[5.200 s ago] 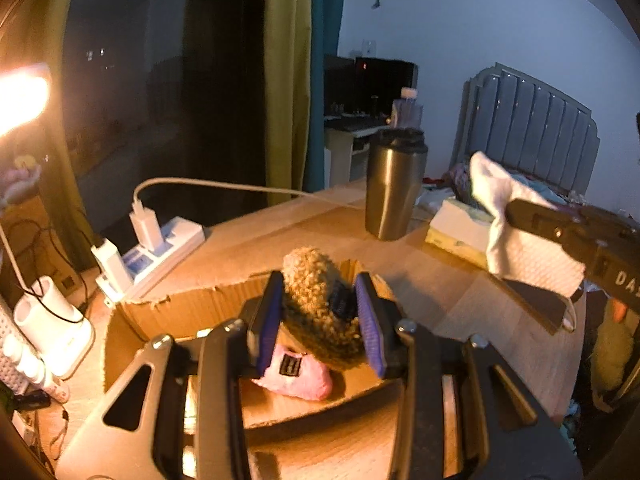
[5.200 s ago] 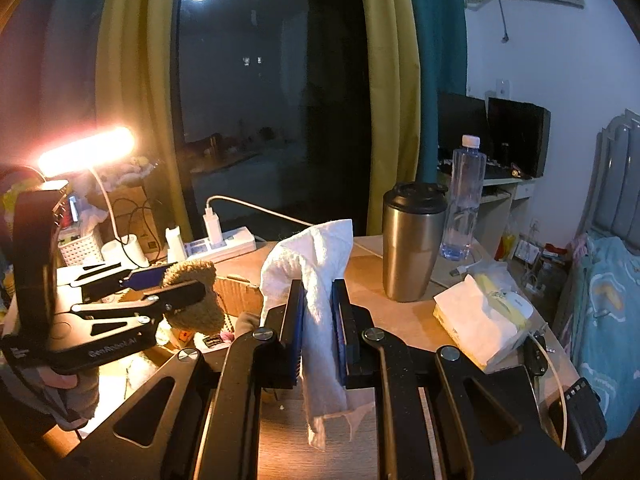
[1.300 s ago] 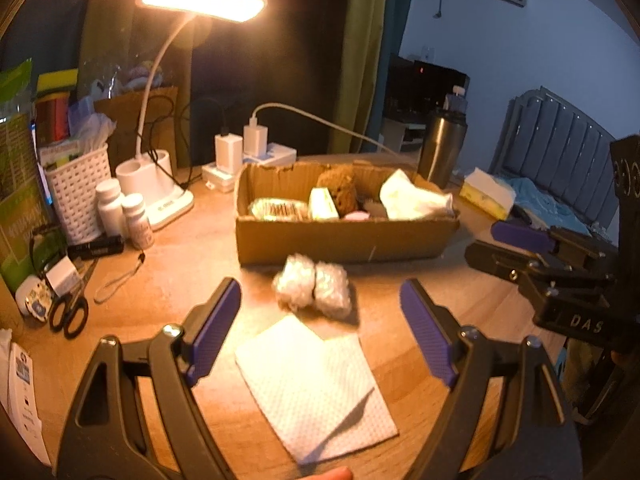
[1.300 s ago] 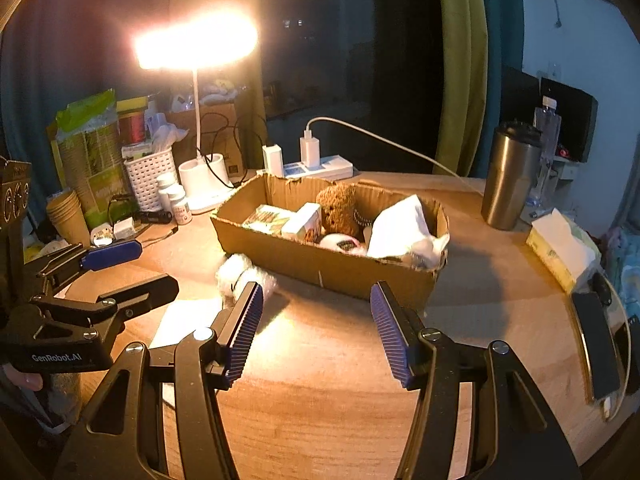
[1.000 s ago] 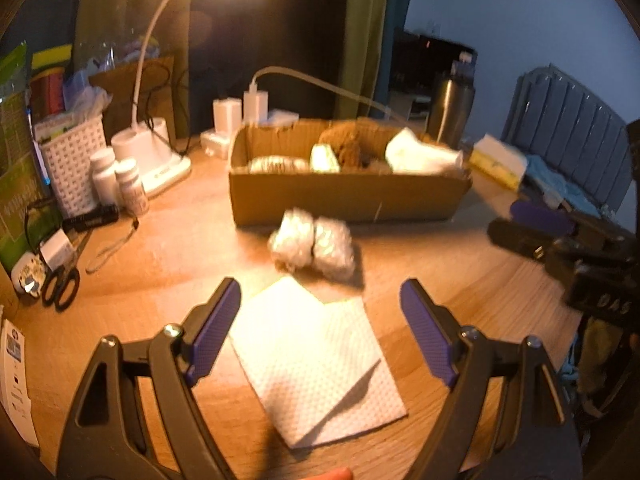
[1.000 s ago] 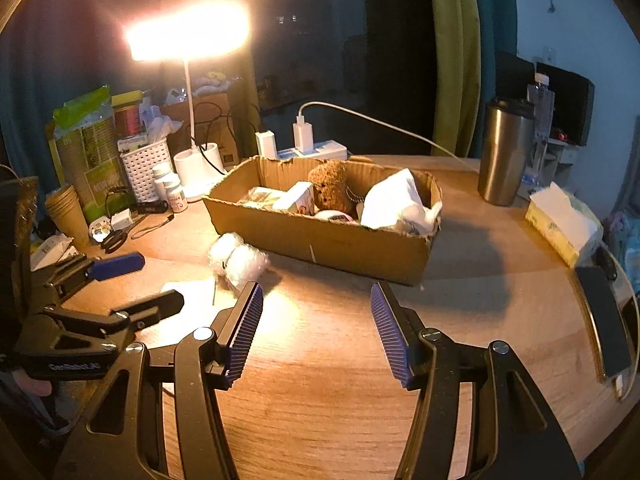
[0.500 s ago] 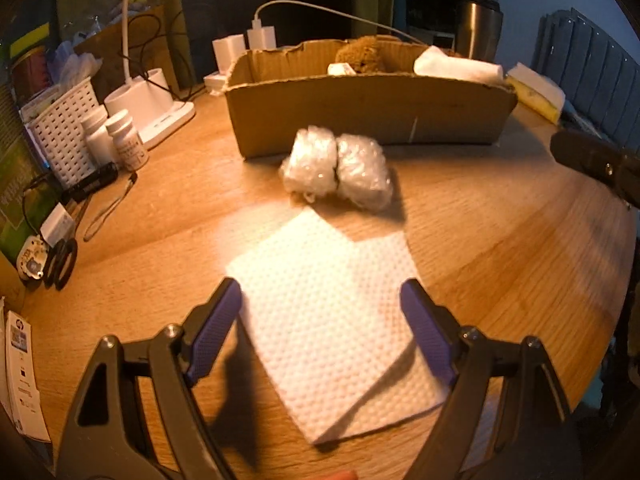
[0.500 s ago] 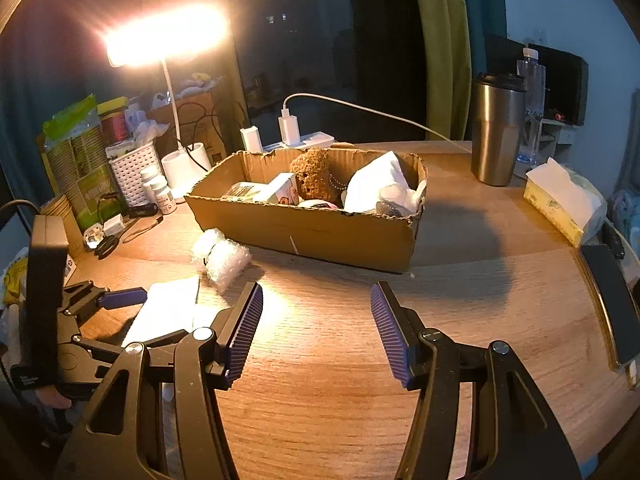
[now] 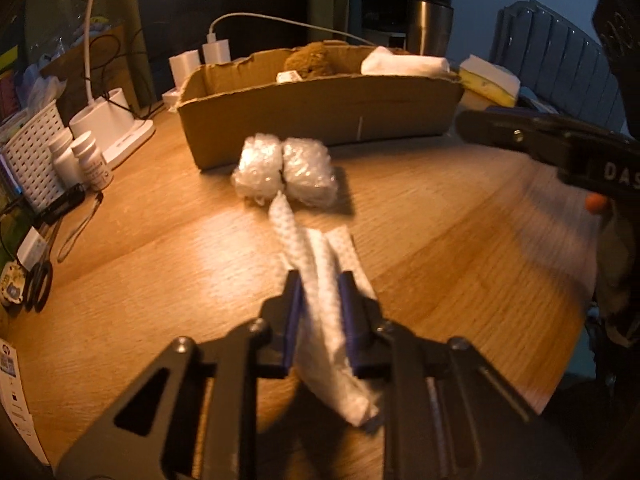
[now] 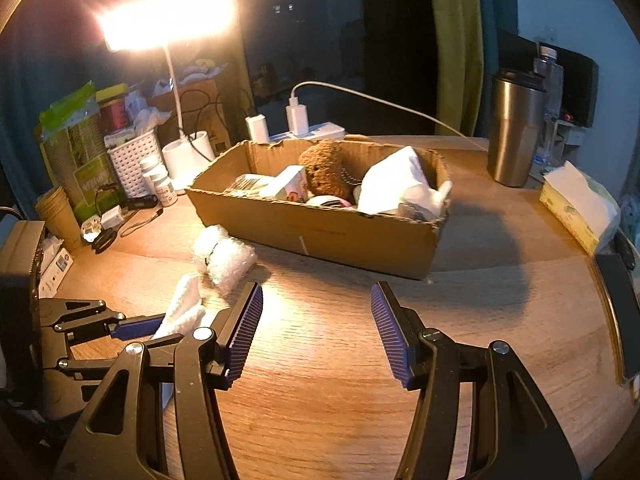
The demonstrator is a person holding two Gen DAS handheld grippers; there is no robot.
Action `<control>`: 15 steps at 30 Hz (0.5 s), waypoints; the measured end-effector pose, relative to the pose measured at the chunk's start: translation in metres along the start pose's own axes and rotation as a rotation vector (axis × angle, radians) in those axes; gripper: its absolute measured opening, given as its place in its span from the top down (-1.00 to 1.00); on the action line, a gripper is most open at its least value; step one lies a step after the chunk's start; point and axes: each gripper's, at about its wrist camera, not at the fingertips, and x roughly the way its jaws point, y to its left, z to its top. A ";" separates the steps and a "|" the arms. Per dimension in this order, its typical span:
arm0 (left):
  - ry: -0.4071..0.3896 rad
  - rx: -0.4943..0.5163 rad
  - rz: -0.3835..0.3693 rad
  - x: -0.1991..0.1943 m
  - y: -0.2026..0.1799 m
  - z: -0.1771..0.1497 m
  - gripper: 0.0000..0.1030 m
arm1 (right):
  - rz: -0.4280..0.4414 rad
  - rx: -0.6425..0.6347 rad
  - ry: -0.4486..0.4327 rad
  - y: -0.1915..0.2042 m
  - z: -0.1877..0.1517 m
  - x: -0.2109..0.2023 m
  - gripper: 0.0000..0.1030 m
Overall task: Organize soft objects
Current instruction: 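Grasp the white paper towel with the left tool while the right tool grasps a bubble-wrap bundle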
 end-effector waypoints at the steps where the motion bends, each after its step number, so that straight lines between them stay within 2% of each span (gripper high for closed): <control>1: -0.003 -0.009 -0.011 -0.001 0.002 0.000 0.72 | 0.001 -0.008 0.005 0.004 0.001 0.002 -0.16; 5: -0.028 -0.063 -0.062 -0.008 0.017 -0.004 0.73 | 0.004 -0.032 0.023 0.017 0.007 0.012 -0.16; 15: -0.136 -0.170 -0.074 -0.036 0.067 -0.005 0.74 | 0.036 -0.092 0.081 0.055 0.020 0.047 -0.16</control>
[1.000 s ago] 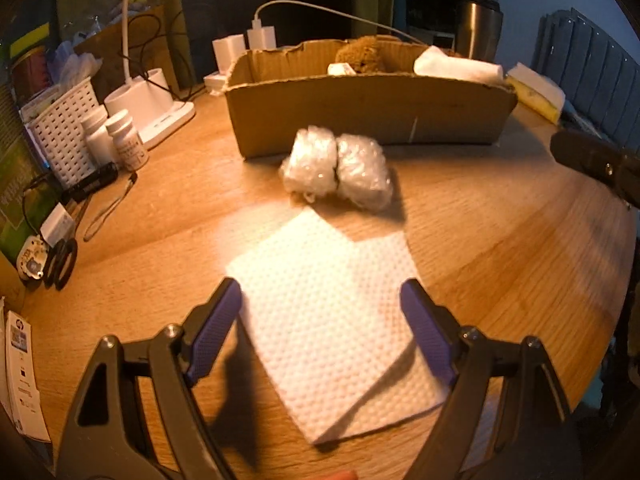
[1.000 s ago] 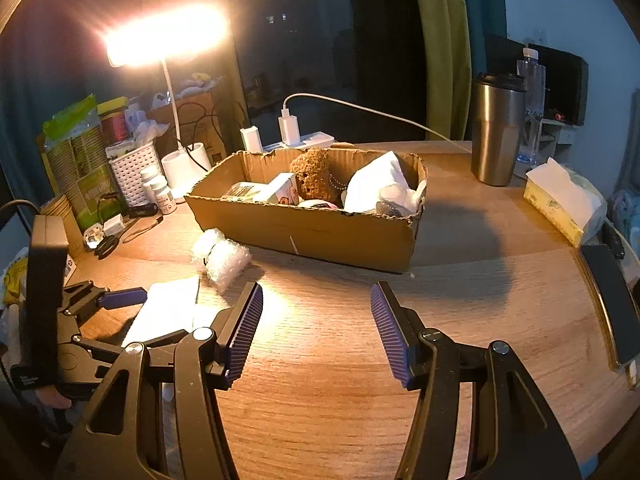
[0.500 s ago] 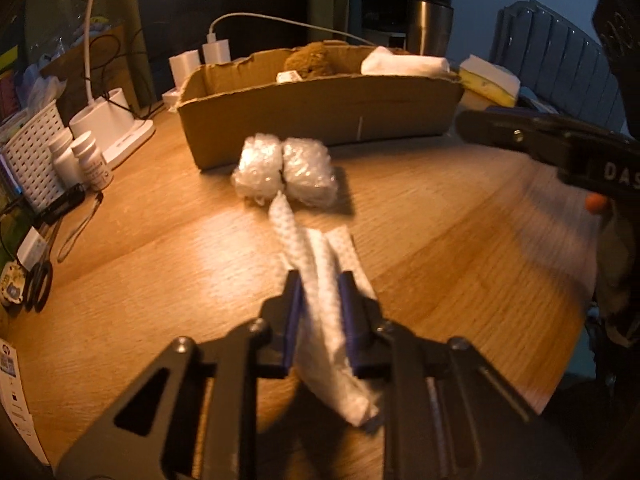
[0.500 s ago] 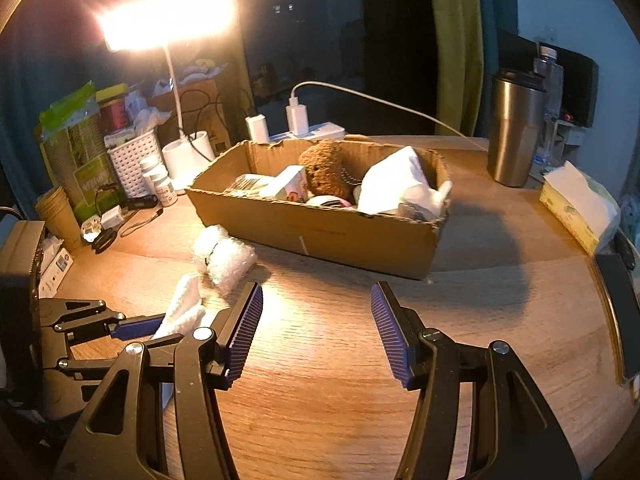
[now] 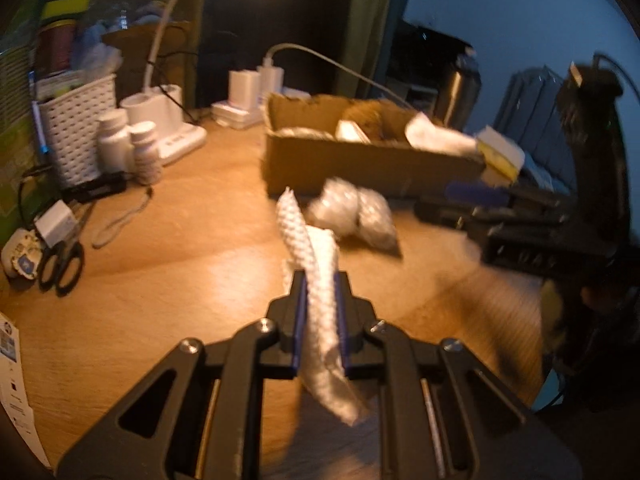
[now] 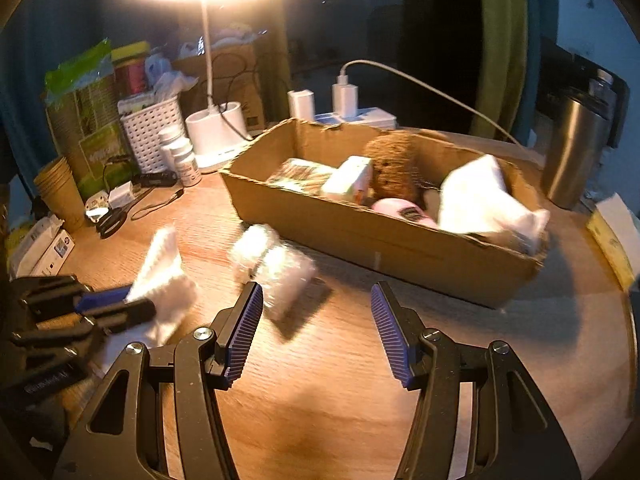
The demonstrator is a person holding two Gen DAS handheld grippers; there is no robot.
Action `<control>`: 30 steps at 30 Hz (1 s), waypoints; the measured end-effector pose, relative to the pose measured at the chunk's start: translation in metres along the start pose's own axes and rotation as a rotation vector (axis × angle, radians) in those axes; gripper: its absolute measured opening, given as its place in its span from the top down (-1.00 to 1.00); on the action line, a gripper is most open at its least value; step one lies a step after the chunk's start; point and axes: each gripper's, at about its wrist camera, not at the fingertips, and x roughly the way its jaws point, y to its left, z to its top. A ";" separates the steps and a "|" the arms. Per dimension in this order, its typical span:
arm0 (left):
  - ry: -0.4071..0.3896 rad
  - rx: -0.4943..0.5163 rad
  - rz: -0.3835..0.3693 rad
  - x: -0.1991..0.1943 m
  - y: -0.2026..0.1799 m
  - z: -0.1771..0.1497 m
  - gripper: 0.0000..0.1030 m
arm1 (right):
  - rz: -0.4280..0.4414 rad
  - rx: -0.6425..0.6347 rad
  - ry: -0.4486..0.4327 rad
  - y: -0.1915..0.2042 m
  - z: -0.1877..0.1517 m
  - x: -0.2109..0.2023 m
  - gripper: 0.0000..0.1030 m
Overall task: Organize soft objects
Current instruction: 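Grasp the white paper towel with the left tool while the right tool grasps a bubble-wrap bundle, then lift and carry the paper towel and bubble-wrap bundle over the box with both tools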
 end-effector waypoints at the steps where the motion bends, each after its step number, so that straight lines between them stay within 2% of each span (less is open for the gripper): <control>1: -0.013 -0.011 -0.003 -0.003 0.006 0.002 0.74 | 0.003 -0.005 0.006 0.003 0.002 0.004 -0.16; 8: -0.067 -0.052 -0.012 -0.018 0.031 0.008 0.74 | 0.022 -0.004 0.059 0.015 0.013 0.036 -0.16; 16: -0.095 -0.070 -0.006 -0.026 0.046 0.012 0.73 | 0.051 0.020 0.110 0.020 0.019 0.062 -0.15; 23: -0.112 -0.064 -0.007 -0.030 0.041 0.014 0.73 | 0.081 -0.012 0.093 0.025 0.019 0.058 0.11; 30: -0.138 -0.045 -0.002 -0.036 0.029 0.021 0.73 | 0.082 -0.030 0.038 0.021 0.022 0.033 0.13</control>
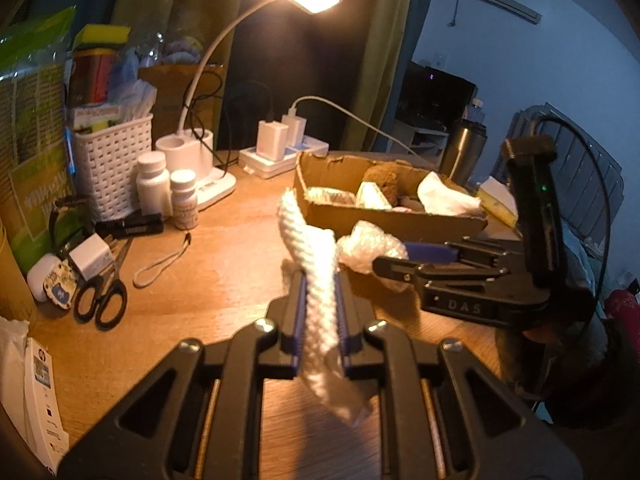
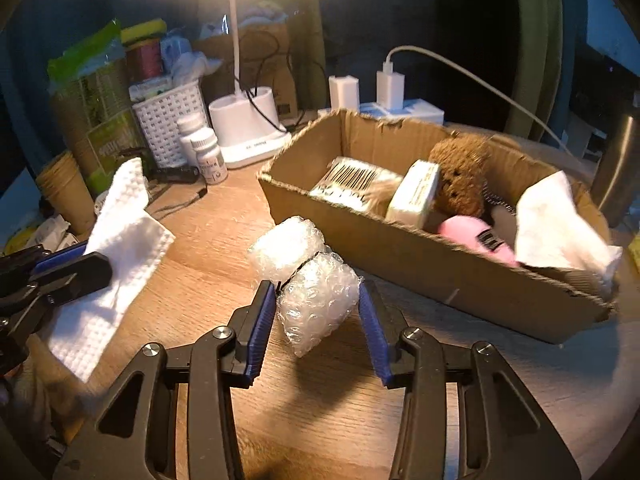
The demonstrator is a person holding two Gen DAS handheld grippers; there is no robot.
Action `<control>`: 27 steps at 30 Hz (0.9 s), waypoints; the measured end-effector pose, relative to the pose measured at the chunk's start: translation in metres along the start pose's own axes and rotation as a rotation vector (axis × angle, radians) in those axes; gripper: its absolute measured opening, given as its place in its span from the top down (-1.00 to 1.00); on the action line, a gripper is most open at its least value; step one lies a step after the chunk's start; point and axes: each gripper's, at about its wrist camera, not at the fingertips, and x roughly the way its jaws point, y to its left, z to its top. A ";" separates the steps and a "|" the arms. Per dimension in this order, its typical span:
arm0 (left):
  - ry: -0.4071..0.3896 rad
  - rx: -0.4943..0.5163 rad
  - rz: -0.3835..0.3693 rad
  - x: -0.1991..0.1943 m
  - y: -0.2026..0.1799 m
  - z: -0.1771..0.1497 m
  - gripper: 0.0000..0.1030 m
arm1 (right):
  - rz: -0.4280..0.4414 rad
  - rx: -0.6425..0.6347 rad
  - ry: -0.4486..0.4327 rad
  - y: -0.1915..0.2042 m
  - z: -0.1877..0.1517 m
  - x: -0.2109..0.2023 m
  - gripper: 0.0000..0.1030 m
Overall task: Organize soft objects
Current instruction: 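Lift and carry the paper towel and bubble-wrap bundle over the box with both tools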
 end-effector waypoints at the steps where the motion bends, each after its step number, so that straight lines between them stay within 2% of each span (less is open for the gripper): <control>1: -0.002 0.004 0.000 0.000 -0.002 0.002 0.74 | 0.000 -0.001 -0.008 -0.001 0.000 -0.004 0.13; 11: -0.034 0.042 -0.006 -0.001 -0.030 0.016 0.73 | -0.025 0.014 -0.086 -0.026 0.001 -0.050 0.13; 27: -0.069 0.085 -0.024 0.003 -0.064 0.041 0.73 | -0.056 0.036 -0.175 -0.058 0.005 -0.095 0.13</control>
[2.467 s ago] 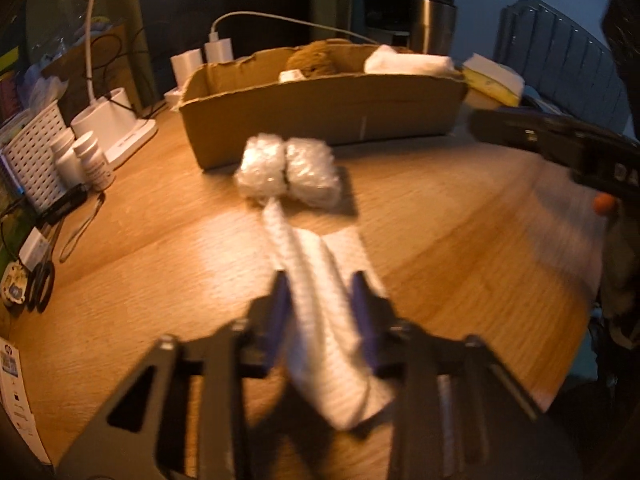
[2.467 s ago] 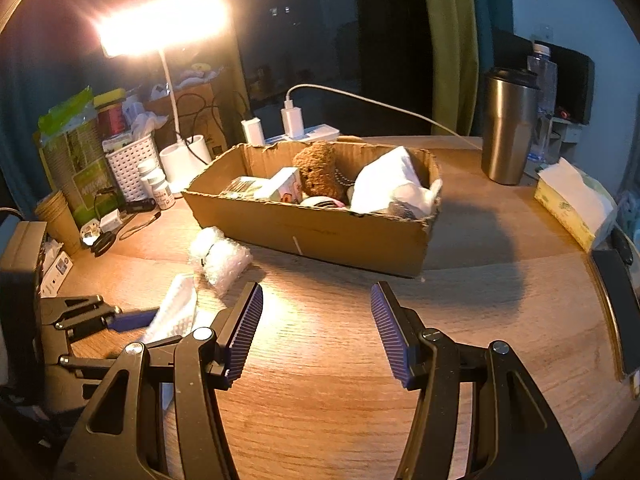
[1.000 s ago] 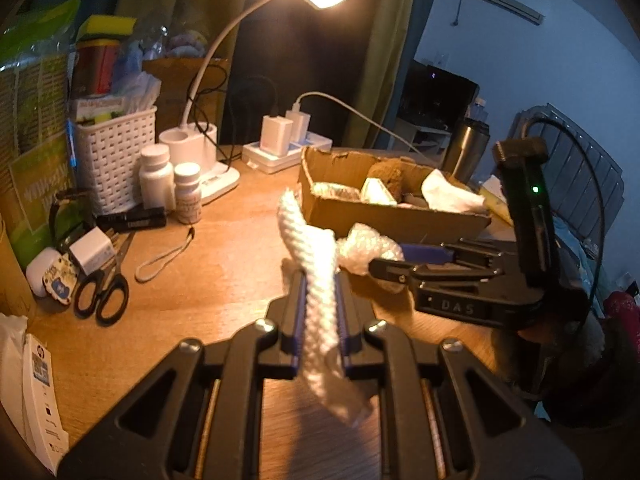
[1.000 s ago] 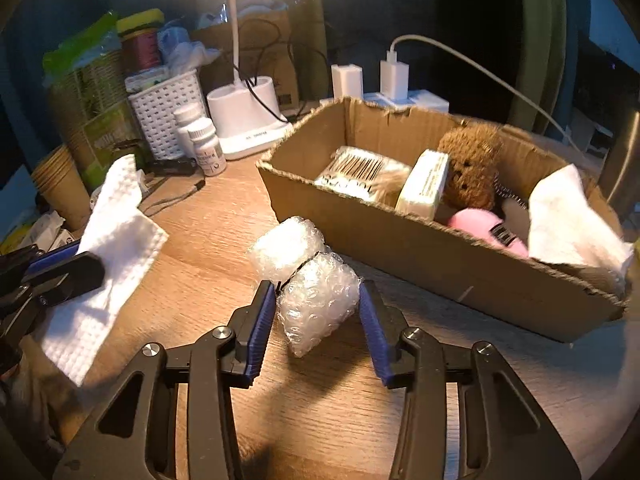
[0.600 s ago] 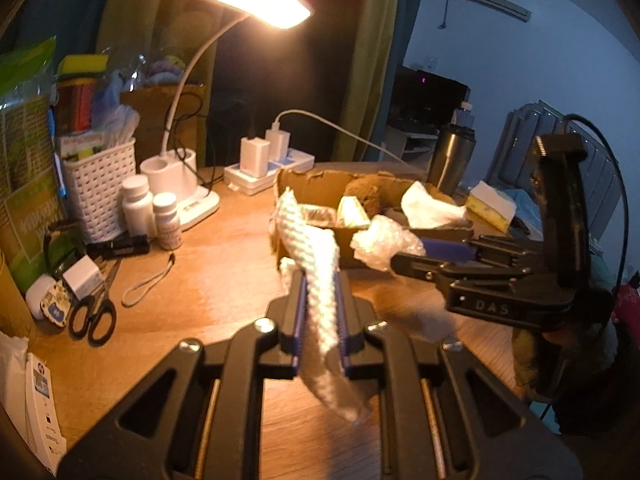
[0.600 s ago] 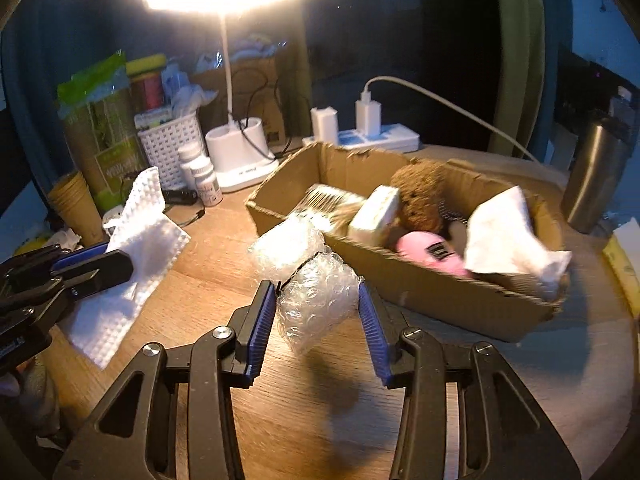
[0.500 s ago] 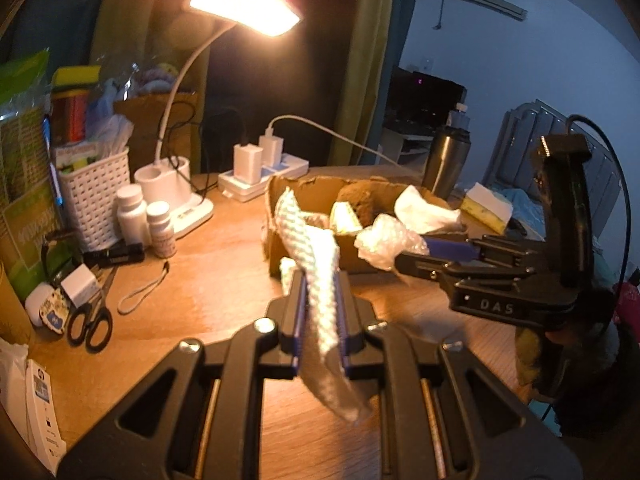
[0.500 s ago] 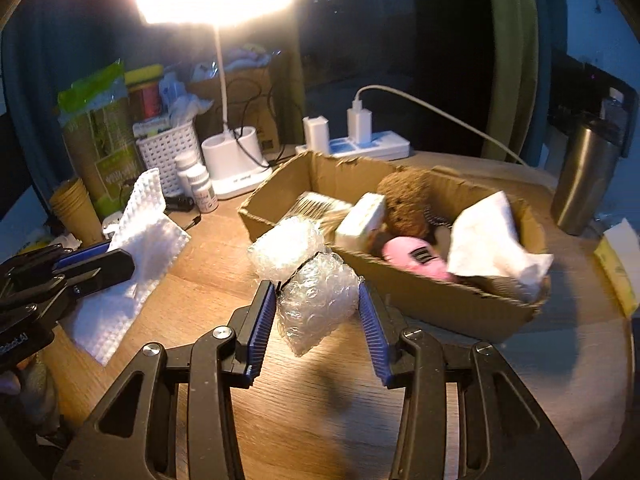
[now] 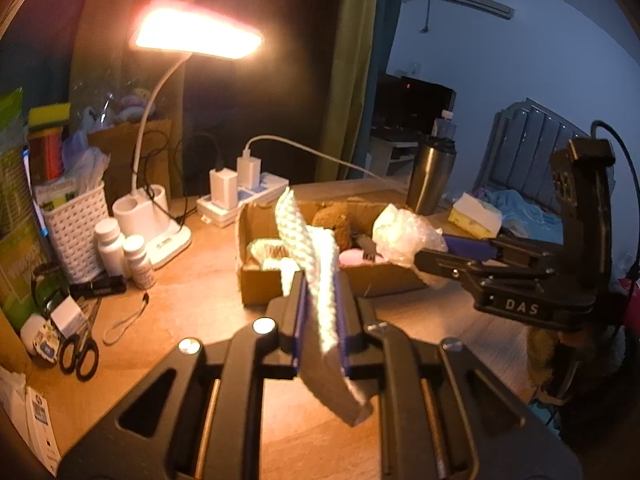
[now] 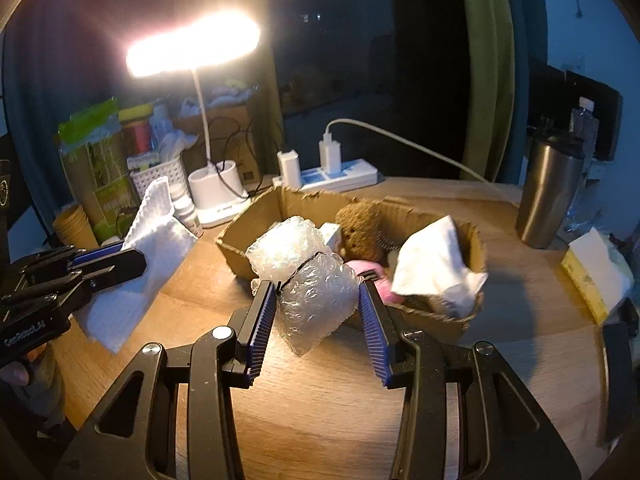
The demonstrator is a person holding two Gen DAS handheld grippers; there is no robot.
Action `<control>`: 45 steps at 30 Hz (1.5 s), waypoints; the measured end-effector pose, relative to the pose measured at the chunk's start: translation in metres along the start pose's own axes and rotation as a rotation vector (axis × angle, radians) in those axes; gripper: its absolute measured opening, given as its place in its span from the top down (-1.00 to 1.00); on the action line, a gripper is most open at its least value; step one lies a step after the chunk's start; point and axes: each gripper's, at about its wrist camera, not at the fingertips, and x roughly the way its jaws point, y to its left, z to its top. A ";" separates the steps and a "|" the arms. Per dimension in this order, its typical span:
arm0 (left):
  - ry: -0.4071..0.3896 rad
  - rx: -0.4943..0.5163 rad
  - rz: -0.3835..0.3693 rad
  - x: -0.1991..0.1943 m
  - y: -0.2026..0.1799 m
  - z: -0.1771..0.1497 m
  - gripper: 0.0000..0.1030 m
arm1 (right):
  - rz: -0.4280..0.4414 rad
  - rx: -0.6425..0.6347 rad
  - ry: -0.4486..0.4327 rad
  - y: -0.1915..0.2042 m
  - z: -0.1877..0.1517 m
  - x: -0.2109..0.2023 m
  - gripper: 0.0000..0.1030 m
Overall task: Organize soft objects
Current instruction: 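Lift and carry the paper towel and bubble-wrap bundle over the box with both tools, then open the right tool to drop the bubble wrap while the left tool lowers the towel and opens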
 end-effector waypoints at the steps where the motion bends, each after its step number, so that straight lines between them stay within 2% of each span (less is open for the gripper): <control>1: -0.005 0.003 -0.001 0.001 -0.001 0.003 0.73 | -0.004 -0.001 -0.009 -0.002 0.002 -0.003 0.13; 18: -0.135 0.069 -0.029 0.013 -0.022 0.059 0.73 | -0.021 -0.015 -0.088 -0.019 0.032 -0.018 0.13; 28: -0.177 0.035 -0.059 0.031 -0.017 0.083 0.73 | -0.033 -0.020 -0.099 -0.024 0.046 -0.010 0.13; 33: -0.164 0.009 -0.057 0.044 -0.009 0.082 0.73 | -0.034 -0.025 -0.064 -0.025 0.045 0.006 0.12; 45: -0.059 -0.022 -0.041 0.095 0.011 0.065 0.73 | -0.009 0.008 0.052 -0.030 0.029 0.055 0.12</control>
